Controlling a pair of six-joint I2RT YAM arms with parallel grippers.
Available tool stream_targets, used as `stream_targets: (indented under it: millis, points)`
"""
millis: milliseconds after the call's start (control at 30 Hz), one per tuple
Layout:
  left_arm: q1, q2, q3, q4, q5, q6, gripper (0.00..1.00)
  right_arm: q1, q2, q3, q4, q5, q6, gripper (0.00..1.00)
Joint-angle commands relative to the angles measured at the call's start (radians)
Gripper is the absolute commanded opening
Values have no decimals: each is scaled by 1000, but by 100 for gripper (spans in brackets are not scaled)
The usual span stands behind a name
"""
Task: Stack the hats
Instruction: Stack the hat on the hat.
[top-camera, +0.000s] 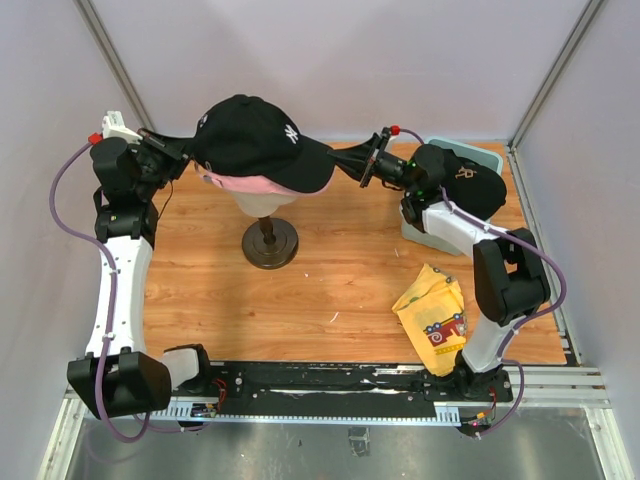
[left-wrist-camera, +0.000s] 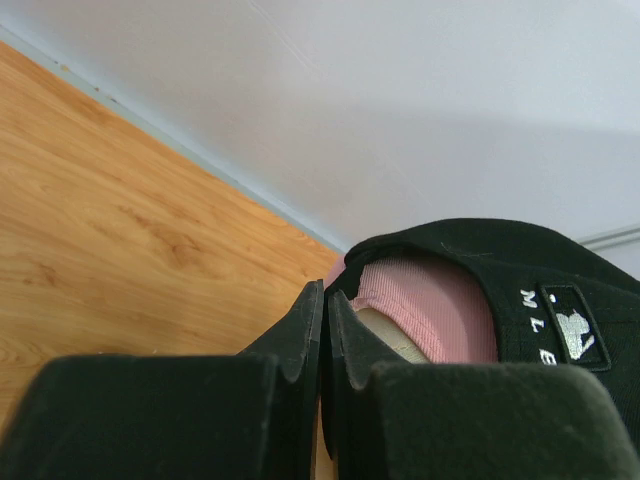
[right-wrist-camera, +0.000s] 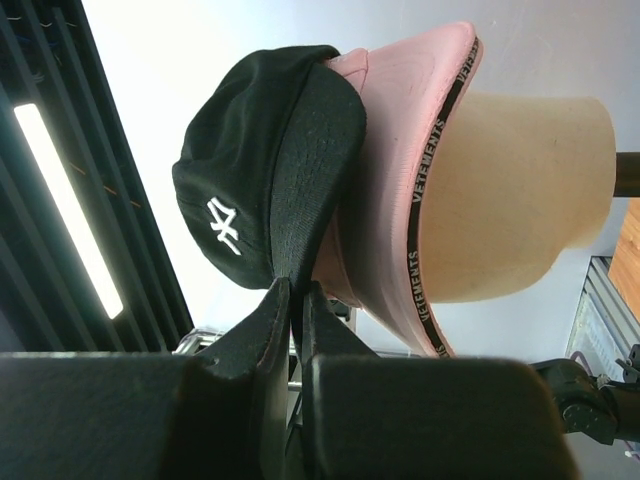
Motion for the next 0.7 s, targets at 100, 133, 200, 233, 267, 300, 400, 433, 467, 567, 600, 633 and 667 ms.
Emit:
stream_targets:
  millis: [100,133,200,233,267,300,400,433,467,567,600,633,667]
  points:
    - [7,4,-6,-16,-21,26,2,-19,-30,-66,12,-38,-49,1]
    - [7,2,-8,-18,-22,28,1,-19,-32,-77,15,-39,-50,1]
    - [7,1,-13,-20,-24,27,1,-19,-32,-89,22,-41,-52,1]
    - [8,0,-16,-20,-24,27,1,-19,-33,-94,20,-43,-56,1]
    - [7,2,-18,-21,-25,28,0,-19,-34,-99,20,-44,-61,1]
    - [7,2,-20,-22,-25,28,0,-19,-34,-104,18,-45,-66,1]
    - [7,2,-26,-26,-29,29,1,-19,-32,-120,17,-47,-80,1]
    - [8,3,-28,-28,-31,29,1,-19,-31,-126,17,-48,-83,1]
    - [8,3,-28,-30,-34,31,0,-19,-31,-131,15,-49,-90,1]
    - [7,6,-34,-33,-34,33,1,-19,-25,-143,9,-50,-102,1]
    - [7,8,-38,-34,-35,33,0,-19,-23,-147,10,-51,-105,1]
    - [8,9,-42,-36,-37,35,0,-19,-19,-148,11,-51,-106,1]
    - [8,9,-47,-36,-37,36,1,-19,-16,-148,9,-52,-108,1]
